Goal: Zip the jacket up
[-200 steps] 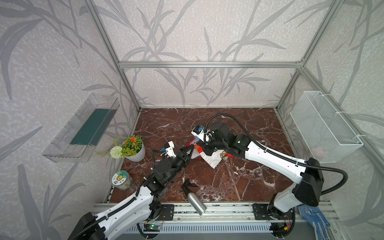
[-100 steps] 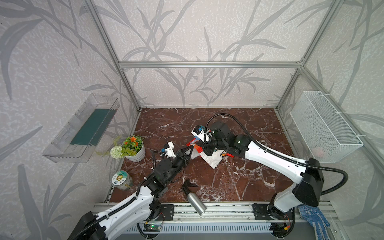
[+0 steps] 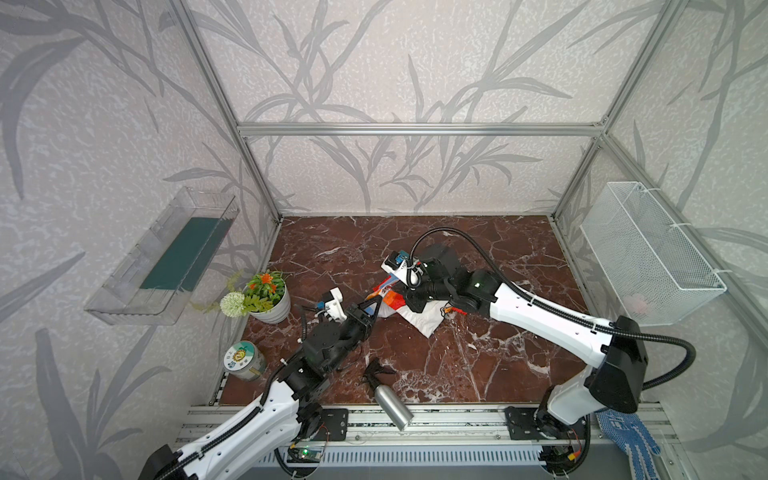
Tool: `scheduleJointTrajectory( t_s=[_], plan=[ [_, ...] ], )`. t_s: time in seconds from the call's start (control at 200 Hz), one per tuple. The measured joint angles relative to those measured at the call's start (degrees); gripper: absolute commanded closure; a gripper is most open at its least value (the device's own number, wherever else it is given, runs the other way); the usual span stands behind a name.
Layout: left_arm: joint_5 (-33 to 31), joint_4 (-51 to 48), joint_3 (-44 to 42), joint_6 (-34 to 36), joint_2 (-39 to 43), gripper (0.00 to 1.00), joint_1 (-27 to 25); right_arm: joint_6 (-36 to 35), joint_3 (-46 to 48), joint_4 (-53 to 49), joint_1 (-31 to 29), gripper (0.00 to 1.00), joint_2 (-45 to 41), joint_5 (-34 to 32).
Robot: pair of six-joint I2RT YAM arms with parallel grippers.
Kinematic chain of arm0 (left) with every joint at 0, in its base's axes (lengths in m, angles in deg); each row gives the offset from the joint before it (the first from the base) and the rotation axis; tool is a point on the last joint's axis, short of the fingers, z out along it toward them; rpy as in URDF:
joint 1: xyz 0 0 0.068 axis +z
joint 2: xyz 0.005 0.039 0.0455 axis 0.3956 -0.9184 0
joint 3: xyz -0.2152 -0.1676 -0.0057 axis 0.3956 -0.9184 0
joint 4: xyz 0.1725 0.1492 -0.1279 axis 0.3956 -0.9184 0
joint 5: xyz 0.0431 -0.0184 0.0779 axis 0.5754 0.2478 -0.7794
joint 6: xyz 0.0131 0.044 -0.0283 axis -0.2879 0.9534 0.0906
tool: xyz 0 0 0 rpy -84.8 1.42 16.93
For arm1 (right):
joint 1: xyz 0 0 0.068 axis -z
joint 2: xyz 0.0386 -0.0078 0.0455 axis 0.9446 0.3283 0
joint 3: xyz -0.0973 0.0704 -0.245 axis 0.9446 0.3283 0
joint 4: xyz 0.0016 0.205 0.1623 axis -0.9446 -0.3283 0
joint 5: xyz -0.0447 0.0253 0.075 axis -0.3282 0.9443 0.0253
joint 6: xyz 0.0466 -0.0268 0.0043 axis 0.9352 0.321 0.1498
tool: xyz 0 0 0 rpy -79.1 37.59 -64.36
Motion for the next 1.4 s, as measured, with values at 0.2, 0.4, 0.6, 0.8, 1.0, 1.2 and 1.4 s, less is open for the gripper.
scheduleJointTrajectory(
  t_s=[0.2, 0.4, 0.6, 0.8, 1.0, 1.2, 1.4],
  plan=[
    [-0.8, -5.2, -1.2, 0.3, 4.8, 1.00, 0.0, 0.1, 0.0, 0.0, 0.2, 1.00, 0.1, -0.3],
    [-0.9, -9.0, -1.2, 1.2, 6.2, 1.00, 0.0, 0.0, -0.1, -0.3, 0.8, 1.00, 0.5, -2.0],
    [-0.2, -17.5, -0.2, 3.1, 9.1, 1.00, 3.9, 0.0, -0.8, -1.1, 5.7, 1.00, 0.3, -6.6],
    [4.7, -22.2, 6.8, 7.5, 2.9, 1.00, 9.5, -1.0, -4.3, -2.3, 11.4, 1.00, -0.2, -10.1],
    [16.2, -16.0, 17.4, 10.8, -13.9, 0.63, 10.5, -0.9, -6.9, -3.5, 11.0, 1.00, -1.6, -7.3],
    [19.9, -11.6, 18.6, 9.9, -14.9, 0.46, 9.3, 1.1, -5.0, -3.4, 8.4, 1.00, -1.6, -5.8],
    [19.3, -8.5, 16.5, 7.1, -11.3, 0.37, 6.6, 2.5, -4.7, -3.4, 6.4, 1.00, -1.6, -5.4]
  ],
)
